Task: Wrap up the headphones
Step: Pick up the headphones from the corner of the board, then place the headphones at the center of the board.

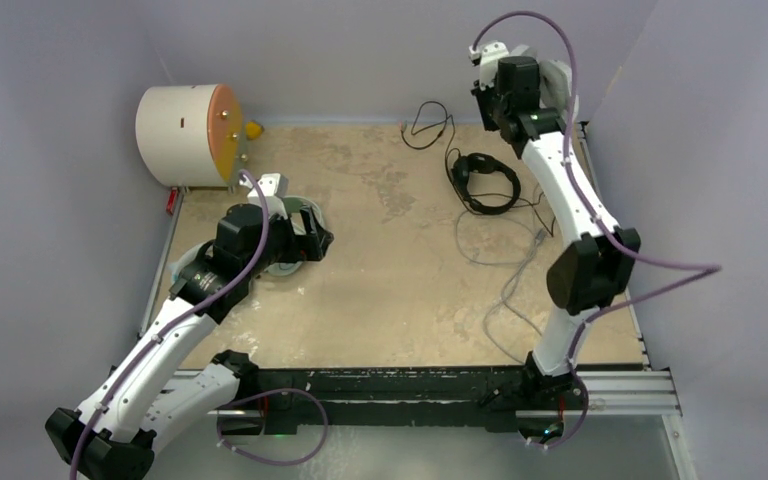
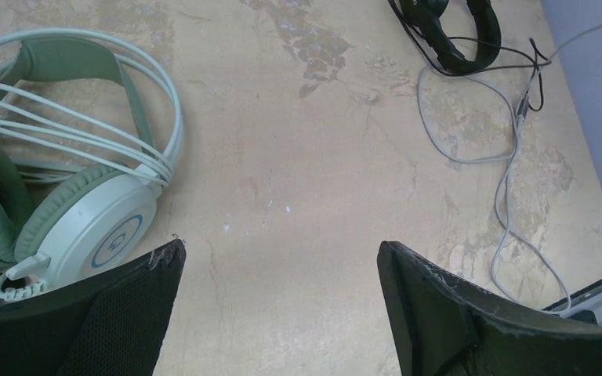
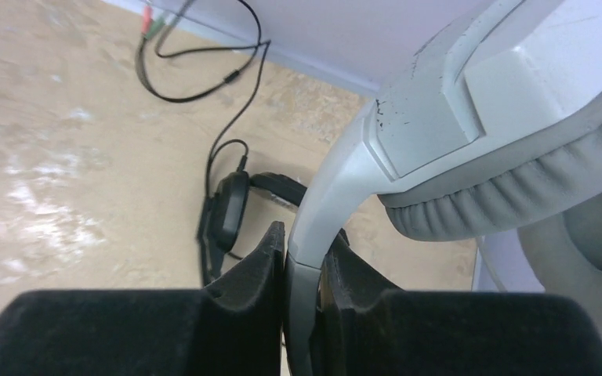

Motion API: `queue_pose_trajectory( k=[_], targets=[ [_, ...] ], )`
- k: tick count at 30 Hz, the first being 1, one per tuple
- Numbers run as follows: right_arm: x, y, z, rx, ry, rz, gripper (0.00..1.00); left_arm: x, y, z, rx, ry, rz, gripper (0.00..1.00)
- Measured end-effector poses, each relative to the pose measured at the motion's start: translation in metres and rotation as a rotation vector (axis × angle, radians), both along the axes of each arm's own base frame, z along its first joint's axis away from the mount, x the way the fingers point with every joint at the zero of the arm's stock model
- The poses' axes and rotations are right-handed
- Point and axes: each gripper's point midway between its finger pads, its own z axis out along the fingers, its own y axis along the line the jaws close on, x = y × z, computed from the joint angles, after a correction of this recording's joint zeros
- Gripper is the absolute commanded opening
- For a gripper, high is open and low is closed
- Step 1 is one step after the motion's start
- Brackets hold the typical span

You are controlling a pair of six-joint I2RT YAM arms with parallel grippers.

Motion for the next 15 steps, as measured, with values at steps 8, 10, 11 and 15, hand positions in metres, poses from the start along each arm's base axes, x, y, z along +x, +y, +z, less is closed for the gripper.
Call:
queue_pose_trajectory(
  k=[8, 10, 11, 15],
  targets=[
    [-0.107, 0.089, 0.076, 0.080, -0.073, 0.117, 0.00, -0.002, 0.001, 0.005, -0.025, -0.008, 0.015, 1.00],
    [-0.137, 0.115, 0.075, 0.126, -0.046, 0.159, 0.00, -0.003, 0.002, 0.007, -0.038, -0.006, 0.026, 1.00],
    [-0.151, 0.120, 0.069, 0.145, -0.022, 0.162, 0.00, -0.003, 0.002, 0.007, -0.042, -0.003, 0.030, 1.00],
    [-0.190, 0.085, 0.027, 0.195, 0.073, -0.002, 0.00, -0.005, 0.002, 0.005, -0.055, 0.005, 0.035, 1.00]
  ],
)
